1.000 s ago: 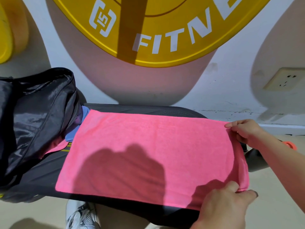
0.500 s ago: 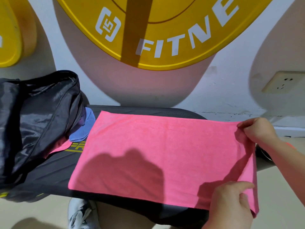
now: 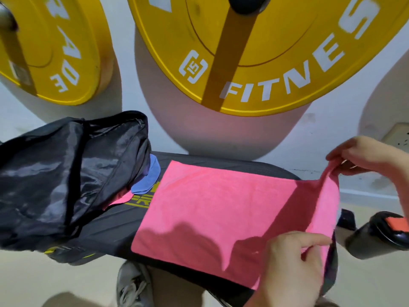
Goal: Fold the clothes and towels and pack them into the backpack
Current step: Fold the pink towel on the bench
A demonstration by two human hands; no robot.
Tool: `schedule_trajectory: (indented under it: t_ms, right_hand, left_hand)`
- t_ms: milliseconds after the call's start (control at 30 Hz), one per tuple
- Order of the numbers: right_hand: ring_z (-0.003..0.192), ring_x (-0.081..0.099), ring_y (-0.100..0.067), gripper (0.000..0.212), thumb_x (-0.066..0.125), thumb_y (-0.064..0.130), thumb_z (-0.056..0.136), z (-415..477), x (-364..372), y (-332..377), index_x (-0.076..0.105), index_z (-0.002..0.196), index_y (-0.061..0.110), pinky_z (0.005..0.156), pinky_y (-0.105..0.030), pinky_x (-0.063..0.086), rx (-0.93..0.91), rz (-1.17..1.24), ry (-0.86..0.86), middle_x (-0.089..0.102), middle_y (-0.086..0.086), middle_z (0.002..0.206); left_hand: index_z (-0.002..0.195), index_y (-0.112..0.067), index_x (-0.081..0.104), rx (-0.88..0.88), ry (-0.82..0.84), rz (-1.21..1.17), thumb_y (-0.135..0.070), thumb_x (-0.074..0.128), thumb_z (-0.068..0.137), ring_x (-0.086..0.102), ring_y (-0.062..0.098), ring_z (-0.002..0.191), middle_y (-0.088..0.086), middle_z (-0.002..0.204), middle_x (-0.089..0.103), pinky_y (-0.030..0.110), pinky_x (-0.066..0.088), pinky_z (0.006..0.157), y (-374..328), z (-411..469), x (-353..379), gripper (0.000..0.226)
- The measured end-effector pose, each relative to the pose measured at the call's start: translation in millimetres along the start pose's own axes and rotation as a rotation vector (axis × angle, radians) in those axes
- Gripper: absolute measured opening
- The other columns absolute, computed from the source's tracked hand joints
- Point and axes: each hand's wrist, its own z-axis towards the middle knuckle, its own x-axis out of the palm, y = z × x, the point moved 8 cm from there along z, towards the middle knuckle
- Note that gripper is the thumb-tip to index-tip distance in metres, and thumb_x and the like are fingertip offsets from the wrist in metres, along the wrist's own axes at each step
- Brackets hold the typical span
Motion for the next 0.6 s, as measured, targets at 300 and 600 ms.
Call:
schedule_trajectory:
  t_ms: [300,600]
  right_hand:
    - [0.069,0.061,-0.018,0.006,0.073,0.013,0.079,-29,123,176,0.071,0.076,0.017,0.057,-0.020,0.038,-0.665,-0.483,-0.066,0.071,-0.007,0.078]
    - [0.058,0.053,-0.016,0.020,0.073,0.011,0.080,24,275,224,0.060,0.067,0.018,0.066,-0.036,0.048,-0.583,-0.027,0.103,0.060,0.003,0.061]
  left_hand:
    - [0.083,-0.051,0.070,-0.088,-0.216,0.052,-0.012,0.055,0.085,0.052,-0.004,0.059,-0.026,0.070,0.058,0.023,0.054,0.069,58,-24,-153,0.042]
    - [0.062,-0.062,0.063,-0.375,-0.432,0.126,-0.010,0.066,0.081,0.060,-0.004,0.062,-0.025,0.062,0.065,0.009,0.046,0.062,157,-58,-256,0.056]
